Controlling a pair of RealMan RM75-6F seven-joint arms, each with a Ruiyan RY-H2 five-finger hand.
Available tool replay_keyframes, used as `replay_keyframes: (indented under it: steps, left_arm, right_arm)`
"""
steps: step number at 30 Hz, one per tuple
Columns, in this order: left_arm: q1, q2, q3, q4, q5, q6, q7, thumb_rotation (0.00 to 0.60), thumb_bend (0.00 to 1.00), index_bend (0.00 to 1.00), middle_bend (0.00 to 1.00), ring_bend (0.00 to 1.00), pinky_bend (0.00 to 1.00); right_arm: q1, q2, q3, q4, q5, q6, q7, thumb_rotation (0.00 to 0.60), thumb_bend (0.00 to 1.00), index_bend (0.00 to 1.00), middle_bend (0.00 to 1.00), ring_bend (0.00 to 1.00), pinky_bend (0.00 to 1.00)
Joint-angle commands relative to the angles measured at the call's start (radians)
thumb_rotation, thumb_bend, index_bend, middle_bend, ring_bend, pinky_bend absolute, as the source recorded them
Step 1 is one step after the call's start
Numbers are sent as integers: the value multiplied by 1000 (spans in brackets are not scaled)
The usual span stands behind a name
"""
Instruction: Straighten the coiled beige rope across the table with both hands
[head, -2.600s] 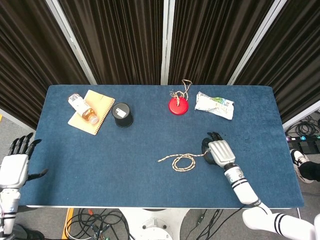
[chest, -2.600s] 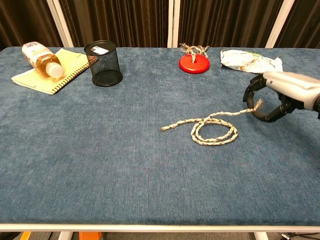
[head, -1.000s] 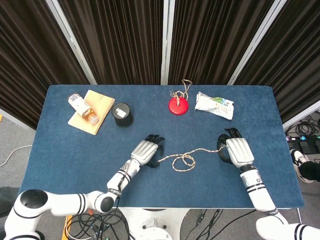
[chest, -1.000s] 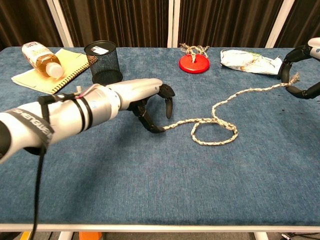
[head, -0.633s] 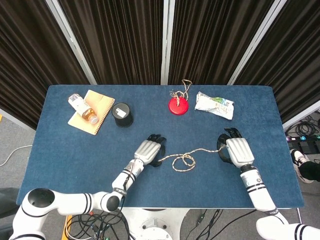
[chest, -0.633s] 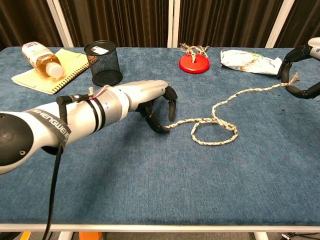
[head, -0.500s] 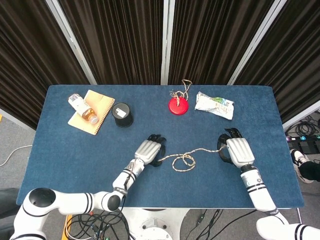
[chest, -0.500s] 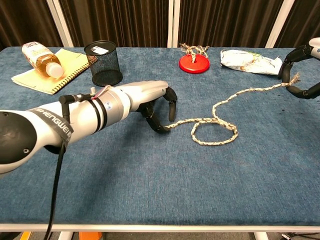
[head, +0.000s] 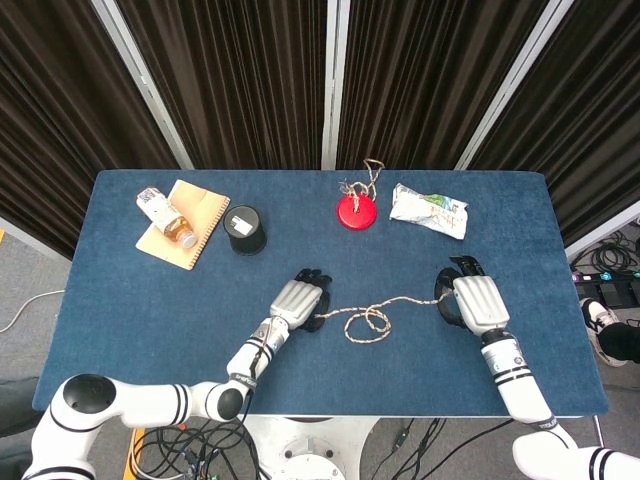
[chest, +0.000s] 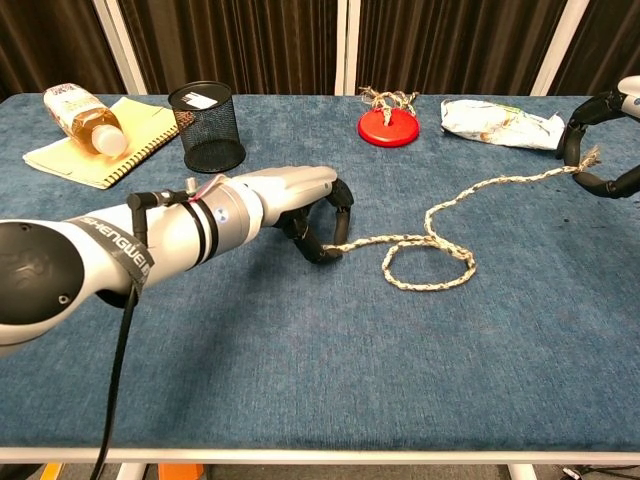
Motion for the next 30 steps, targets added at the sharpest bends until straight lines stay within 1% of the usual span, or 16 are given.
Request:
replay_keyframes:
  steps: [1,7,11,15,16,19,24,27,30]
  left_arm:
    - [-1,0,1,2,1,-2,-3,600,373,565,144,0,0]
    - [7,5,8,3,11,5,-13,600,403,602,166,0,0]
    - [33,34,15,-20,41,33,-38,600,402,611,171,0,0]
    - [109,113,42,-72,104,101,-99,600,401,612,171,0,0]
    - [125,141,37,-77,115,110,-123,600,401,613,171,0,0]
    - [180,224,48,-97,143,114,-198,600,402,616,172,0,0]
    - [290,352,81,-109,203,156,-326,600,404,616,172,0,0]
    - [352,409,96,-105,235,184,-408,600,404,616,172,0,0]
    - [404,443,109,-88,264,210,-474,600,404,616,172,0,0]
  right_arm:
    - [0,0,0,1,1,-1,0,600,566,741,360,121,98]
    - [-2,0,1,1,1,3,3,600,566,742,360,121,98]
    - [-6,9,3,-1,5,4,11,600,566,742,360,121,98]
    - [-19,35,7,-9,12,9,35,600,567,742,360,121,98]
    - [-23,41,7,-10,12,13,39,600,568,742,361,121,98]
    - [-36,54,5,-10,20,20,50,600,570,743,363,121,98]
    - [-66,76,-11,-18,20,39,62,600,573,743,363,121,98]
    - [-82,77,-17,-10,37,41,70,600,573,743,363,121,98]
    - [-92,70,-24,9,48,36,77,600,572,743,363,121,97]
